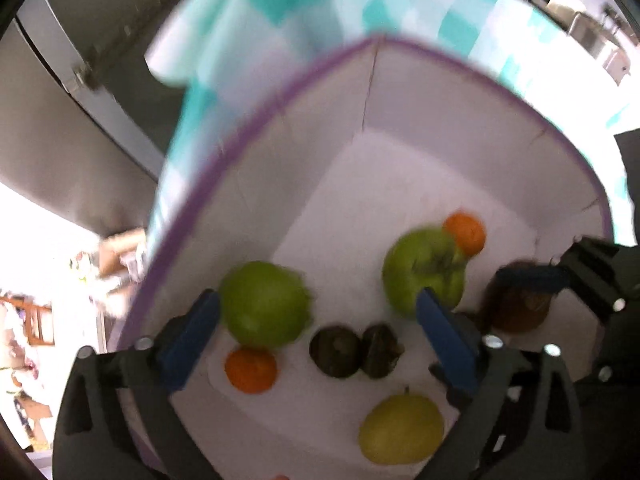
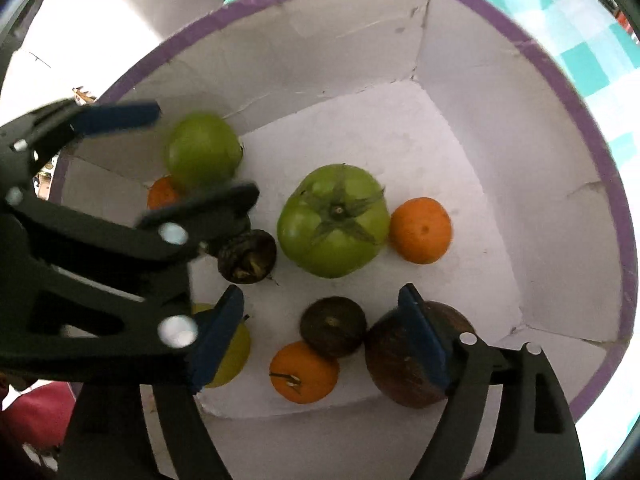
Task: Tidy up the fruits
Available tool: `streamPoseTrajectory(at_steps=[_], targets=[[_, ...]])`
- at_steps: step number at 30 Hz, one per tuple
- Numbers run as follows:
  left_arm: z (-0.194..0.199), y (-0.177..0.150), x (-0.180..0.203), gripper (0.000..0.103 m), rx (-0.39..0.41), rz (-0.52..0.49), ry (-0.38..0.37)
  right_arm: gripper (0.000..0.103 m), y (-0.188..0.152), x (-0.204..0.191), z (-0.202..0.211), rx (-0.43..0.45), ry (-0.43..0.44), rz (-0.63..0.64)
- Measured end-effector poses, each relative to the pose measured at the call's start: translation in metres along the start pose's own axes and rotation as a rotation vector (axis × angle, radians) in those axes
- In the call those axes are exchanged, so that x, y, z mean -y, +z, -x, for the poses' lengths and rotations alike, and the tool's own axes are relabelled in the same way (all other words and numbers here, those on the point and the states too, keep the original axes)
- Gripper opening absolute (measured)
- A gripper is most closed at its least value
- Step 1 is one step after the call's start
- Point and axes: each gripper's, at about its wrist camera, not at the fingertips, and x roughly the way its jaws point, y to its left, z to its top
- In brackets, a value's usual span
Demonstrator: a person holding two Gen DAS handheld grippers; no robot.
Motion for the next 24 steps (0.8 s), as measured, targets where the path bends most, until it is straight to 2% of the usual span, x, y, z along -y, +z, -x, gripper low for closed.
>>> streamPoseTrajectory(at_steps=[4, 8, 10, 13, 16, 18, 24], targets=[[0.038, -0.010, 0.000, 0.101, 0.165, 0.013, 0.008, 0.085, -0.015, 0.005, 0.029, 0.103, -0.005, 0.000], [0.083, -0.021, 0.008, 0.101, 0.332, 0.029, 0.123, 0.087, -0.026, 0.009, 0.059, 0.221, -0.048, -0.002], [0.097, -0.016, 0.006, 0.101, 0.364, 0.090, 0.180, 0.087, -0.027, 0.009, 0.070, 0.265, -0.060, -0.015], [0.098, -0.019, -0.001, 0.101, 0.301, 0.186, 0.276, 0.087, -0.033, 0.008, 0.084, 0.317, -0.091, -0.053], [0.085, -0.022, -0.004, 0.101, 0.202, 0.212, 0.196, 0.087, -0.029, 0.001, 0.083, 0.313, -0.114, -0.068], [0.079, -0.028, -0.001, 0.101, 0.172, 0.207, 0.177, 0.087, -0.035, -0.005, 0.078, 0.280, -0.148, -0.044], [0.067, -0.040, -0.003, 0.101, 0.121, 0.224, 0.148, 0.087, -0.039, -0.014, 0.058, 0.225, -0.157, -0.017]])
